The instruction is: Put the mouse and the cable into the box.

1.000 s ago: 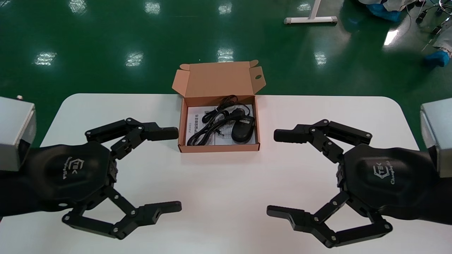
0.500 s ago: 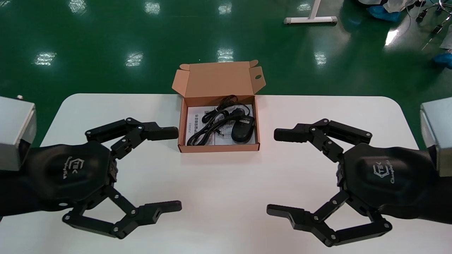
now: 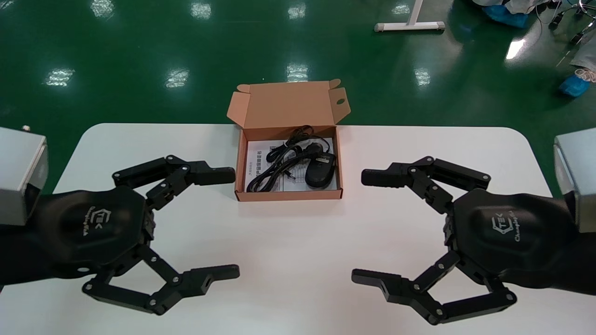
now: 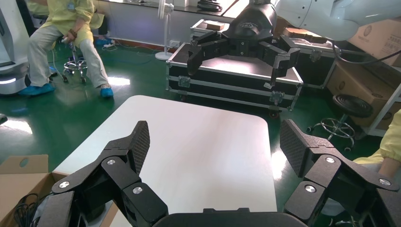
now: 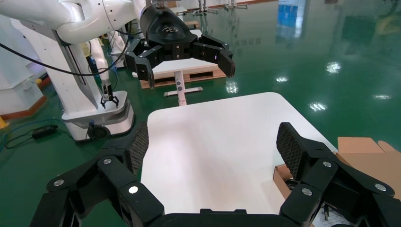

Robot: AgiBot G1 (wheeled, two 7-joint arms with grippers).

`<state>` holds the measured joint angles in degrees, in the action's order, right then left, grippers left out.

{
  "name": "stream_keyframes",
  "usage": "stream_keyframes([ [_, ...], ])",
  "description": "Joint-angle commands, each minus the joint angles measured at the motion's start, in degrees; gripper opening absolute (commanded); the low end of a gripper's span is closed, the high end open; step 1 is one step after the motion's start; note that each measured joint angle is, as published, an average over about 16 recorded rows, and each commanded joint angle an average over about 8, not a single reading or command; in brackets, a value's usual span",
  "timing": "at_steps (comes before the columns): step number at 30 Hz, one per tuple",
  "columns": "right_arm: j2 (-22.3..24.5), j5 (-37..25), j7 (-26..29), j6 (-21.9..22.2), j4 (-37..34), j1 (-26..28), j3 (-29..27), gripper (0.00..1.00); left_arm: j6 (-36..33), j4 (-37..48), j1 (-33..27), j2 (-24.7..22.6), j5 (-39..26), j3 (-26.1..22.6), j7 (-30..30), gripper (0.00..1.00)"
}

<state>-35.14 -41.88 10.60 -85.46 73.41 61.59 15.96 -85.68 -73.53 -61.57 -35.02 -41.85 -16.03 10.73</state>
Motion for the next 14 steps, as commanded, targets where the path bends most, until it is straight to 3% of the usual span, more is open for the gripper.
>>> stream_keyframes([
  [1,0.00,0.00,0.00,0.00,0.00,0.00,0.00,1.00,0.00,0.00,0.00,0.00,0.00,0.00,0.00,1.00],
  [14,0.00,0.00,0.00,0.00,-0.01,0.00,0.00,1.00,0.00,0.00,0.00,0.00,0.00,0.00,0.00,1.00],
])
